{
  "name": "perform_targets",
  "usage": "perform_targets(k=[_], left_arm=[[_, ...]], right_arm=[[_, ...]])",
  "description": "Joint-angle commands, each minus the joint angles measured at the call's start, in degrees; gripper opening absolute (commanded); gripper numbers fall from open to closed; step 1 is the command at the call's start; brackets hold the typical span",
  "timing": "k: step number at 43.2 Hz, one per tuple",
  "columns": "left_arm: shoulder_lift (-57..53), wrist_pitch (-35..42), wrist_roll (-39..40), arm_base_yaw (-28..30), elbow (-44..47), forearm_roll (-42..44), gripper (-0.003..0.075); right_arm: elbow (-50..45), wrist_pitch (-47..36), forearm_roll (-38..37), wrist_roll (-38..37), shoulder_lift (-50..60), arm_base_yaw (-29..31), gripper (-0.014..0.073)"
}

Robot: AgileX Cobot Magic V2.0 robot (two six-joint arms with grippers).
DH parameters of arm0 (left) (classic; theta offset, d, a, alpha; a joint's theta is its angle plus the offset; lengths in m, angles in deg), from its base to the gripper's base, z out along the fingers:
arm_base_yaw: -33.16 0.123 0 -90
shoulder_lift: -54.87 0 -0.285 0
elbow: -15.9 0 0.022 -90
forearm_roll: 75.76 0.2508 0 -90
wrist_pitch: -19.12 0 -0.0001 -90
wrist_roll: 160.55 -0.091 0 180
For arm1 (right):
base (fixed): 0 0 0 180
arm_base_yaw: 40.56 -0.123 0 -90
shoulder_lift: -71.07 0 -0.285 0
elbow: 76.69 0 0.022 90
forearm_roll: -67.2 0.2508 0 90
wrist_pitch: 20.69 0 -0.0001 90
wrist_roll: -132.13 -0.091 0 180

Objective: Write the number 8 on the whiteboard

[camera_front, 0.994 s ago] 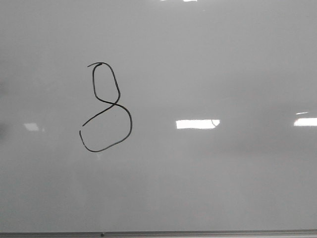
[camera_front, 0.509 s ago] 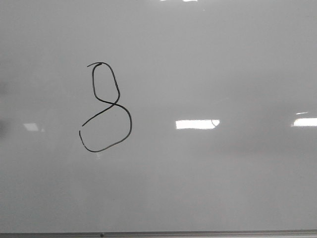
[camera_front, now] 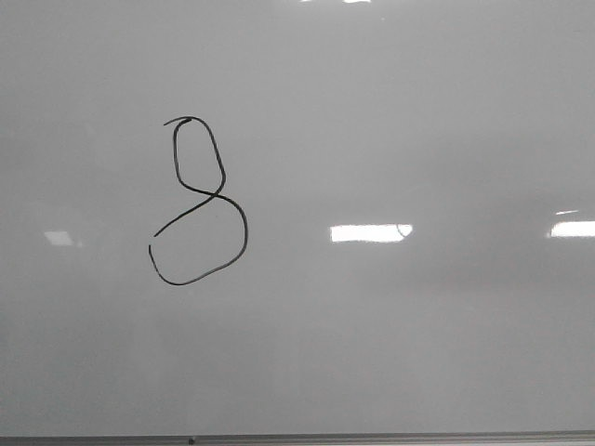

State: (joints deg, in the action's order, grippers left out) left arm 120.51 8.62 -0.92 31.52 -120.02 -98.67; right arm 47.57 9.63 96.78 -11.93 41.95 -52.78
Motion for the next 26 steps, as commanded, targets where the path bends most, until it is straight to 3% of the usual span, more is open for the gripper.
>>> perform_targets(k=[1,7,13,26], left_arm=[[-7.3,0.9,0.2,0.1,0.4,0.2,0.0156],[-16.2,-5.1,0.1,0.1,2.4,0.3,-0.0022],[-24.1,-8.5,0.1,0.1,4.0,0.3,-0.0021],[-34.2,-8.3,0.1,0.1,5.6,0.3,-0.0021]], right_arm=[[1.4,-3.5,1.6,0.2,-0.2,0.4,-0.0068],[1.4,-3.5,1.6,0.2,-0.2,0.4,-0.0068],[1.4,-3.5,1.6,0.2,-0.2,0.4,-0.0068],[1.4,-3.5,1.6,0.2,-0.2,0.4,-0.0068]])
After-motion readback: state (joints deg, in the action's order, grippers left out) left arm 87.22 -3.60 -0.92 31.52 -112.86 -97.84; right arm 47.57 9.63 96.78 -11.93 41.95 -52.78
